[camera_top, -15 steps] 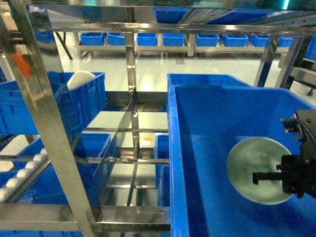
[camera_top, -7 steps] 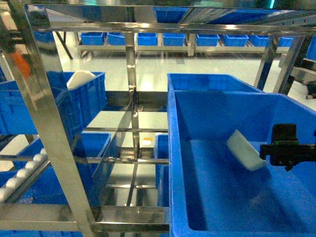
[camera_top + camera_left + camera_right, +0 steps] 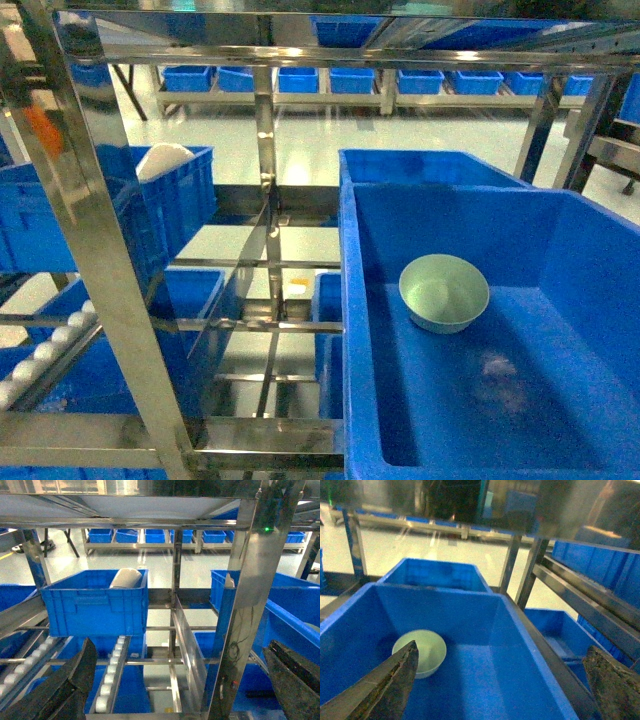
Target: Place green bowl on second shelf with right arm
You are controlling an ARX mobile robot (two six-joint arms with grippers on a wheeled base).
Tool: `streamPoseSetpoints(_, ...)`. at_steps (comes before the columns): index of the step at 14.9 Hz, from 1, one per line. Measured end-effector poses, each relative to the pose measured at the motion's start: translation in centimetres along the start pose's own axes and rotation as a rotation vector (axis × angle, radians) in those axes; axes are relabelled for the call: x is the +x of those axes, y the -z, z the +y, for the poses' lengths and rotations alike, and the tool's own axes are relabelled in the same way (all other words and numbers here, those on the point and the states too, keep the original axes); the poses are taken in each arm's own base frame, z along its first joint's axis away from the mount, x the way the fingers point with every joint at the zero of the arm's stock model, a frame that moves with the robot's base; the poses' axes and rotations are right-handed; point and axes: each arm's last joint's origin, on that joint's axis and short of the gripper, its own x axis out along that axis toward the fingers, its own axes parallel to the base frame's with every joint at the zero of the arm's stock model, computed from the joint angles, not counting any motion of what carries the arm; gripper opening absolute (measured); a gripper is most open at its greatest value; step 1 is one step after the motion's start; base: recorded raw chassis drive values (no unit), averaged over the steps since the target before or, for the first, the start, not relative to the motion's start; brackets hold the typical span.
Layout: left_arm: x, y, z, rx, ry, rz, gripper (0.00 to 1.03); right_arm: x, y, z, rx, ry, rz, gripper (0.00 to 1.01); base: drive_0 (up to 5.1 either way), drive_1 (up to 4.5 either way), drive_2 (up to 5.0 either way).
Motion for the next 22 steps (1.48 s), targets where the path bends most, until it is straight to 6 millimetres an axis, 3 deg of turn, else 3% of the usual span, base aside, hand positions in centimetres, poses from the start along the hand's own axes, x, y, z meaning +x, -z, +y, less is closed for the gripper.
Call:
streamPoseSetpoints(2, 0.0, 0.0, 0.0, 0.0, 0.0, 0.0, 0.98, 0.0, 0.1, 0.0, 0.021, -0.018, -0.018, 0.95, 0.0, 0.0, 0.0)
streamPoseSetpoints(4, 0.0, 0.0, 0.0, 0.0, -0.001, 0.001, 0.98, -1.0, 1.2, -1.4, 0.094, -0.124, -0.059, 0.7, 0.0, 0.0, 0.0)
streamPoseSetpoints(6, 0.0, 0.0, 0.0, 0.0, 0.0, 0.0, 0.98, -2.1, 1.4, -2.7, 0.118, -0.128, -0.076, 0.44, 0.0, 0.0, 0.0)
streamPoseSetpoints(9, 0.0, 0.0, 0.0, 0.0, -0.001, 0.0, 0.98, -3.4, 3.3, -3.7, 0.113, -0.138, -0.042, 0.06, 0.0, 0.0, 0.0)
streamPoseSetpoints(10, 0.0, 0.0, 0.0, 0.0, 0.0, 0.0, 0.98, -3.7, 2.9, -4.1, 0.123, -0.13, -0.07, 0.02, 0.0, 0.0, 0.0)
streamPoseSetpoints(14, 0.0, 0.0, 0.0, 0.0, -0.001, 0.0, 0.98, -4.8, 2.7, -5.8, 0.128, -0.118, -0.082, 0.02, 0.0, 0.0, 0.0)
streamPoseSetpoints(22, 0.0, 0.0, 0.0, 0.0, 0.0, 0.0, 0.98, -6.6, 2.6, -6.0, 0.129, -0.126, -0.093, 0.02, 0.0, 0.0, 0.0)
